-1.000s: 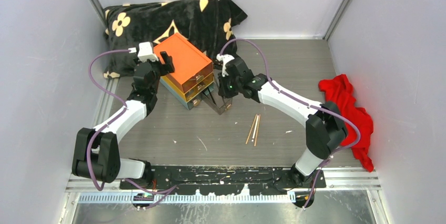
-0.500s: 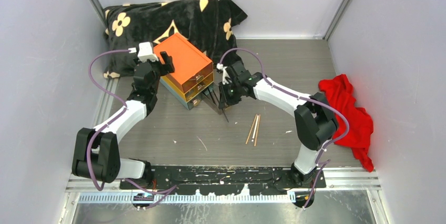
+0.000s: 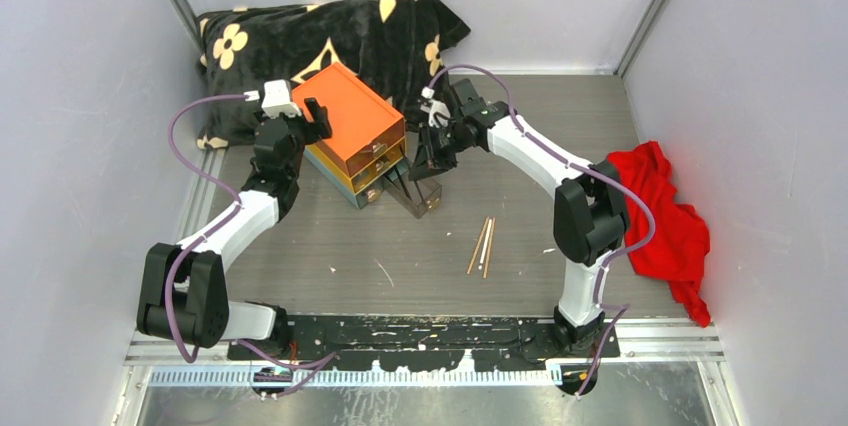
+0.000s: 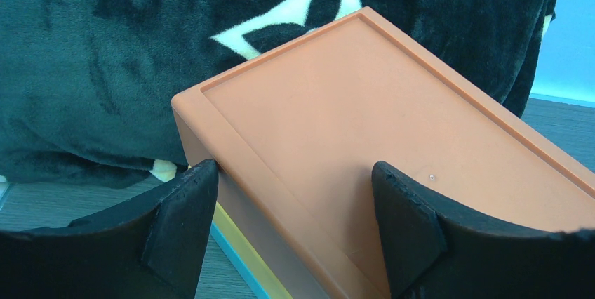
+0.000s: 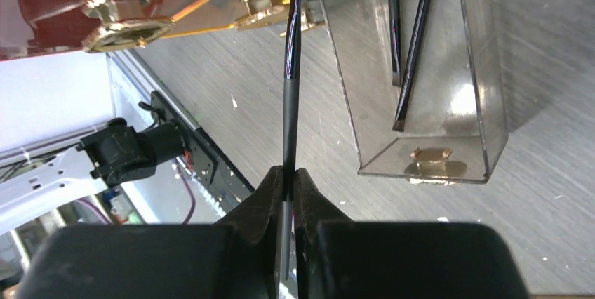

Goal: Organize the makeup
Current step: Place the makeup brush in the drawer.

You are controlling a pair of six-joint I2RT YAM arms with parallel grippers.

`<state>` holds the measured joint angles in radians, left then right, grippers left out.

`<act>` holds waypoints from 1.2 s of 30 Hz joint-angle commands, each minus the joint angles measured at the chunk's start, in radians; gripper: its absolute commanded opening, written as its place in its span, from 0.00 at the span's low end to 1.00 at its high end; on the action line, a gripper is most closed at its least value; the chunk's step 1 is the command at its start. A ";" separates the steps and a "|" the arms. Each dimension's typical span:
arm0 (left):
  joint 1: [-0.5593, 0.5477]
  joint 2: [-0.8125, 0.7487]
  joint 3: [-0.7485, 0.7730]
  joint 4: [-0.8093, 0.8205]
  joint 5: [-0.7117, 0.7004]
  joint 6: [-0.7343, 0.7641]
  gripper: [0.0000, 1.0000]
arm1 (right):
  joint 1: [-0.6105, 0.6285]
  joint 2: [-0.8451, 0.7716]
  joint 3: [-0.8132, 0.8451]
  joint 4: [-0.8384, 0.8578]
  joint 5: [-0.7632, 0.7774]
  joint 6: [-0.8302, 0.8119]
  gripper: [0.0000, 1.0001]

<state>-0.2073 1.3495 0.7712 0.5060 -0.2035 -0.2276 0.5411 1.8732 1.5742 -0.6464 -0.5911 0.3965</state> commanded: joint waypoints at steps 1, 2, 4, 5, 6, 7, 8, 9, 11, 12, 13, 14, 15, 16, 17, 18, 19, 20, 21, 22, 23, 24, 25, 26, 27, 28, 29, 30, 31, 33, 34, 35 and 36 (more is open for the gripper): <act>-0.029 0.060 -0.067 -0.276 0.121 0.050 0.78 | -0.002 0.009 0.038 -0.108 -0.073 0.030 0.01; -0.029 0.059 -0.067 -0.276 0.121 0.048 0.78 | -0.002 0.007 0.027 -0.113 -0.073 0.032 0.01; -0.028 0.058 -0.067 -0.276 0.120 0.049 0.78 | -0.003 0.003 -0.002 -0.123 -0.079 0.033 0.01; -0.029 0.058 -0.067 -0.276 0.120 0.049 0.78 | -0.002 -0.001 -0.015 -0.127 -0.079 0.033 0.01; -0.029 0.060 -0.067 -0.276 0.121 0.049 0.78 | -0.003 -0.005 -0.026 -0.127 -0.081 0.034 0.01; -0.029 0.060 -0.067 -0.276 0.120 0.049 0.78 | -0.003 -0.006 -0.032 -0.128 -0.085 0.036 0.01; -0.028 0.060 -0.067 -0.276 0.120 0.049 0.78 | -0.003 -0.003 -0.031 -0.133 -0.087 0.036 0.01; -0.029 0.058 -0.067 -0.276 0.121 0.049 0.78 | -0.003 0.004 -0.026 -0.141 -0.089 0.033 0.01; -0.029 0.058 -0.067 -0.275 0.118 0.047 0.78 | -0.003 0.024 0.001 -0.176 -0.079 0.019 0.01; -0.029 0.057 -0.068 -0.274 0.119 0.048 0.78 | -0.003 0.032 0.008 -0.184 -0.072 0.016 0.01; -0.028 0.057 -0.069 -0.274 0.118 0.047 0.78 | -0.002 0.042 0.016 -0.191 -0.069 0.013 0.01; -0.029 0.057 -0.070 -0.274 0.118 0.048 0.78 | -0.004 0.057 0.025 -0.197 -0.066 0.009 0.01; -0.028 0.057 -0.070 -0.273 0.118 0.046 0.78 | -0.004 0.068 0.035 -0.206 -0.065 0.005 0.01; -0.029 0.057 -0.070 -0.273 0.117 0.046 0.78 | -0.004 0.081 0.046 -0.209 -0.063 0.004 0.01; -0.029 0.058 -0.069 -0.273 0.116 0.046 0.78 | -0.004 0.092 0.054 -0.208 -0.062 0.004 0.01; -0.028 0.059 -0.069 -0.274 0.117 0.046 0.78 | -0.004 0.103 0.064 -0.208 -0.062 0.004 0.01; -0.028 0.058 -0.069 -0.274 0.118 0.047 0.78 | -0.004 0.117 0.076 -0.210 -0.062 0.004 0.01; -0.029 0.057 -0.069 -0.274 0.117 0.047 0.78 | -0.005 0.130 0.088 -0.212 -0.062 0.003 0.01; -0.029 0.058 -0.069 -0.274 0.117 0.047 0.78 | -0.007 0.144 0.101 -0.217 -0.061 0.001 0.01; -0.028 0.059 -0.069 -0.274 0.116 0.046 0.78 | -0.008 0.156 0.115 -0.220 -0.060 0.002 0.01; -0.029 0.058 -0.069 -0.274 0.116 0.046 0.78 | -0.010 0.166 0.128 -0.221 -0.057 0.002 0.01; -0.029 0.058 -0.069 -0.274 0.118 0.047 0.78 | -0.014 0.175 0.143 -0.224 -0.055 0.003 0.01; -0.029 0.057 -0.069 -0.274 0.117 0.047 0.78 | -0.017 0.182 0.155 -0.223 -0.055 0.006 0.01; -0.029 0.057 -0.069 -0.274 0.116 0.046 0.78 | -0.021 0.189 0.168 -0.225 -0.055 0.007 0.01; -0.029 0.059 -0.069 -0.274 0.118 0.048 0.78 | -0.024 0.197 0.187 -0.228 -0.057 0.007 0.01; -0.029 0.058 -0.067 -0.274 0.118 0.048 0.78 | -0.027 0.205 0.194 -0.230 -0.061 0.005 0.01; -0.029 0.059 -0.067 -0.274 0.118 0.047 0.78 | -0.031 0.215 0.211 -0.237 -0.064 0.003 0.01; -0.029 0.059 -0.067 -0.274 0.118 0.048 0.78 | -0.033 0.229 0.224 -0.244 -0.064 0.000 0.01; -0.028 0.061 -0.066 -0.274 0.119 0.047 0.78 | -0.036 0.236 0.234 -0.249 -0.061 -0.002 0.01; -0.028 0.061 -0.066 -0.274 0.119 0.047 0.78 | -0.043 0.249 0.249 -0.254 -0.049 -0.004 0.01; -0.028 0.060 -0.066 -0.274 0.119 0.047 0.78 | -0.047 0.254 0.253 -0.254 -0.042 -0.003 0.01; -0.029 0.060 -0.067 -0.273 0.119 0.047 0.78 | -0.049 0.259 0.258 -0.253 -0.036 -0.002 0.02; -0.028 0.060 -0.067 -0.273 0.119 0.047 0.78 | -0.052 0.264 0.260 -0.251 -0.034 -0.002 0.02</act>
<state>-0.2073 1.3495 0.7700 0.5083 -0.2039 -0.2279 0.5022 2.1220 1.7828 -0.8772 -0.6373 0.4042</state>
